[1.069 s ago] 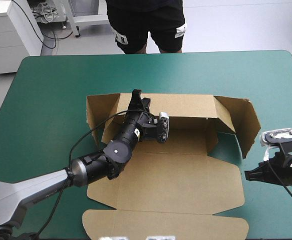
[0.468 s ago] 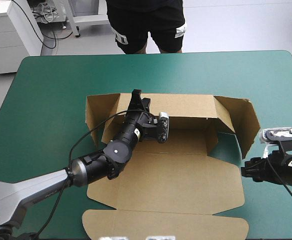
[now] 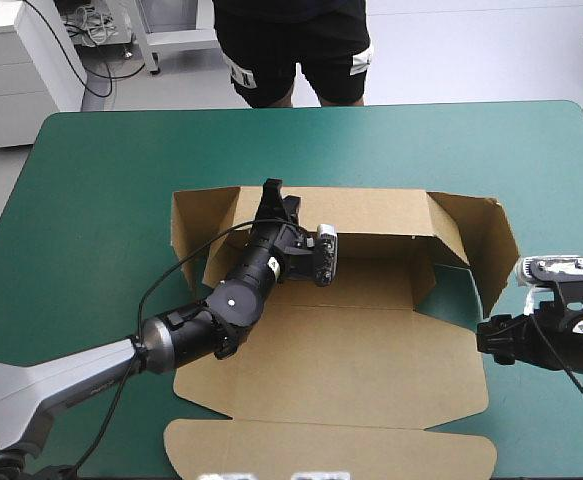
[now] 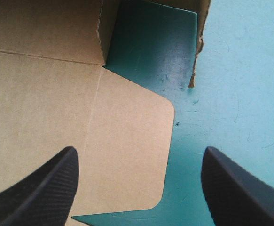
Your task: Fold the box
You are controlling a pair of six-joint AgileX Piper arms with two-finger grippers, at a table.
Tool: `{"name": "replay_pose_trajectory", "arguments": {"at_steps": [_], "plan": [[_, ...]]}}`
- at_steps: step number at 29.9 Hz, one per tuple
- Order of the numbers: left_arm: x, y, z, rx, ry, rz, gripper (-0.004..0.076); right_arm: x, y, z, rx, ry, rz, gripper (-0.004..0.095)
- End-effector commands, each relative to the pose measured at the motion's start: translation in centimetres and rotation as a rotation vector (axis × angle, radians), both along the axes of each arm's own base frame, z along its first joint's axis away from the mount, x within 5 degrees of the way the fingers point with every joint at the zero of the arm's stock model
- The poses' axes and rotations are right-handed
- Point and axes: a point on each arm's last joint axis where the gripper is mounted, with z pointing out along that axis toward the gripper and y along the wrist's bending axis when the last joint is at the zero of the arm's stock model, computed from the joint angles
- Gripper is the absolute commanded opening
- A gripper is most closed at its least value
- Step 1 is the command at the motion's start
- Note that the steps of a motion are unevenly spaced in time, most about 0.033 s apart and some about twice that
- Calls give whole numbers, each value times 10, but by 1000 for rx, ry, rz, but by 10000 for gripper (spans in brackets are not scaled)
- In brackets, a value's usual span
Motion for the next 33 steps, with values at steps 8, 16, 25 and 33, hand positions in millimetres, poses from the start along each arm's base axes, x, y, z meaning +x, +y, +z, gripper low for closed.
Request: {"name": "replay_pose_trajectory", "arguments": {"at_steps": [8,16,25,33], "plan": [[-4,2,16,-49,-27,-2,-8,6,1,60,10,-234,-37,672],[-4,2,16,-50,-25,-5,-8,55,-8,108,28,-294,-34,673],[-5,0,15,-54,-12,-34,-8,141,-26,120,48,-260,-31,673],[-5,0,15,-50,-14,-35,-8,208,-17,87,107,-168,36,671]]}}
